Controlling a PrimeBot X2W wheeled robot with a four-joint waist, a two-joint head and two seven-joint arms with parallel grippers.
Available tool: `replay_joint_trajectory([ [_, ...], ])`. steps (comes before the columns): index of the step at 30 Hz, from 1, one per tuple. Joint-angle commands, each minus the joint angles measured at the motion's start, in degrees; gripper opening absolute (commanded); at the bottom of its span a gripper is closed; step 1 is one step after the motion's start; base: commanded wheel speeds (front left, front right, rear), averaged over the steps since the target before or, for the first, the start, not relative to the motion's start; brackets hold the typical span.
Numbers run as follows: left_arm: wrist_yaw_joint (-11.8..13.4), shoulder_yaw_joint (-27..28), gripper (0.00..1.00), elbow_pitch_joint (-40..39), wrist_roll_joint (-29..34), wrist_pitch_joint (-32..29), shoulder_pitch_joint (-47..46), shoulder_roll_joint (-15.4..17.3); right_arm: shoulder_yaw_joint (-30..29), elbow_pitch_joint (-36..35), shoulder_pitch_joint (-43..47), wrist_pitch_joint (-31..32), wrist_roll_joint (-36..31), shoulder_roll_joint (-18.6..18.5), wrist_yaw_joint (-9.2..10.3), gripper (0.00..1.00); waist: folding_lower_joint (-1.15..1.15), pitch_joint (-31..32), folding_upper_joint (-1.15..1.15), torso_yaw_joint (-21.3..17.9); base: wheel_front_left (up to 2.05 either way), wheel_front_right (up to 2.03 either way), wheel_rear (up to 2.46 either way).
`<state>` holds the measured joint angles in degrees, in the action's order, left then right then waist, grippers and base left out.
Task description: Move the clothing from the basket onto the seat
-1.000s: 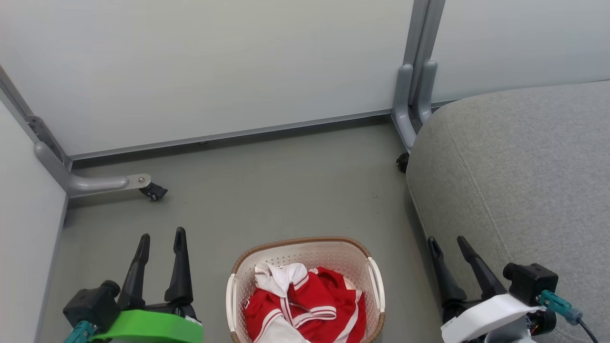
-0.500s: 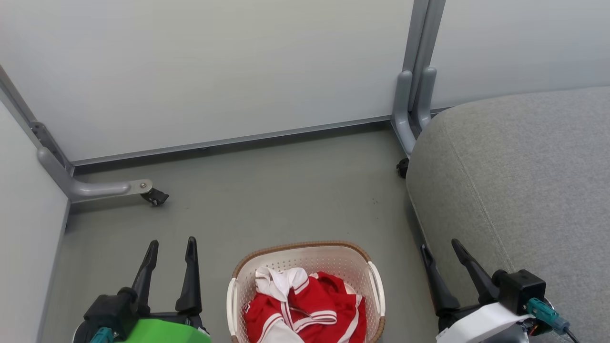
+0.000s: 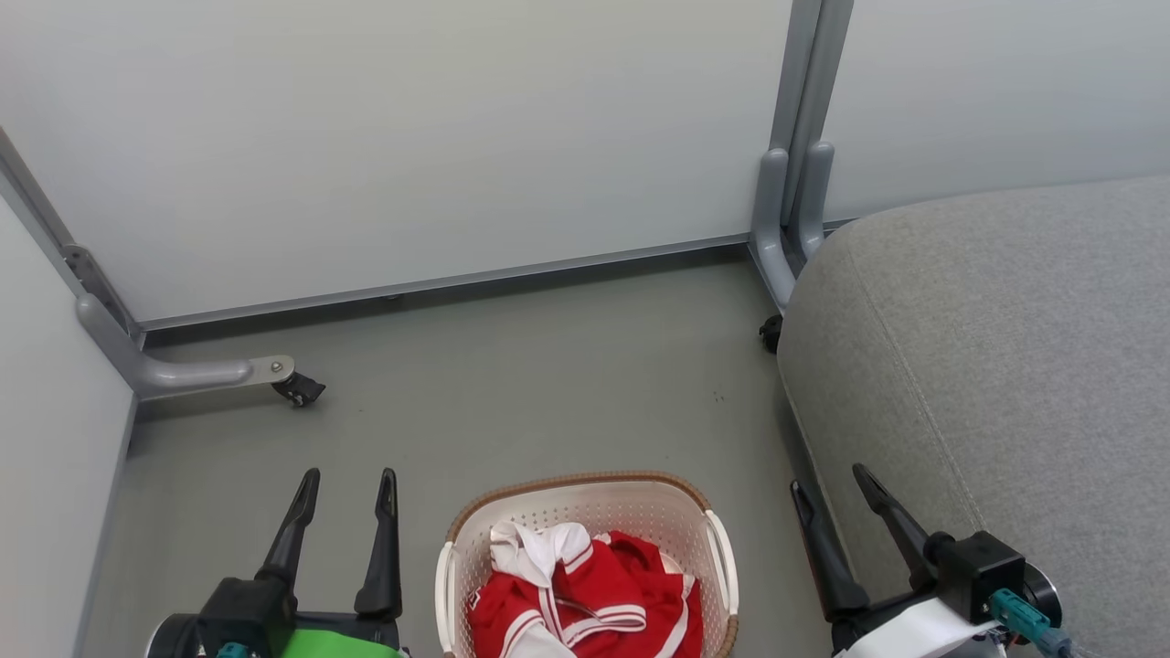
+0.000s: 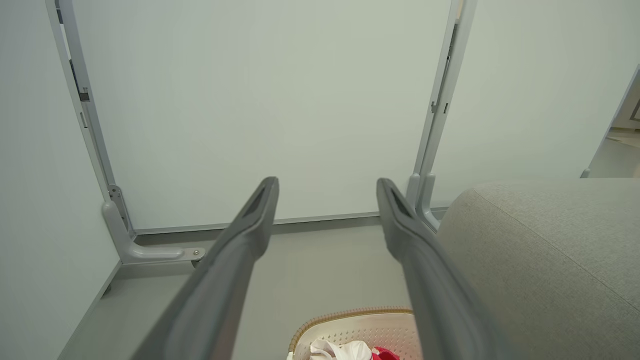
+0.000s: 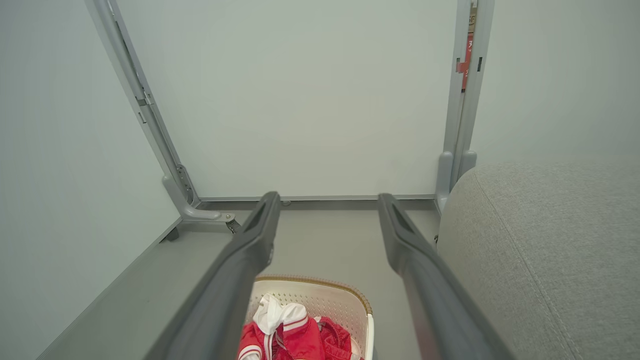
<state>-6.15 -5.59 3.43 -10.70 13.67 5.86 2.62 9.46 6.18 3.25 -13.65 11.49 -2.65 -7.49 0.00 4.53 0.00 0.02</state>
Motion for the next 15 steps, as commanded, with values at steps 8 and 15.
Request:
replay_joint_trajectory([
  [8,-0.4,-0.3,1.00,-0.4,4.2,1.2,1.5,0.4,0.1,-0.6,1.5,-1.2,-3.8,-0.4,0.00,1.00,0.00,0.5,0.00,-0.1,0.00,0.00,0.00],
  [15,-0.3,-0.4,1.00,-0.4,6.1,1.6,1.8,0.4,-0.1,-0.7,2.0,-1.6,-5.6,-0.4,0.00,1.00,0.00,0.8,0.00,-0.1,0.00,0.00,0.00],
])
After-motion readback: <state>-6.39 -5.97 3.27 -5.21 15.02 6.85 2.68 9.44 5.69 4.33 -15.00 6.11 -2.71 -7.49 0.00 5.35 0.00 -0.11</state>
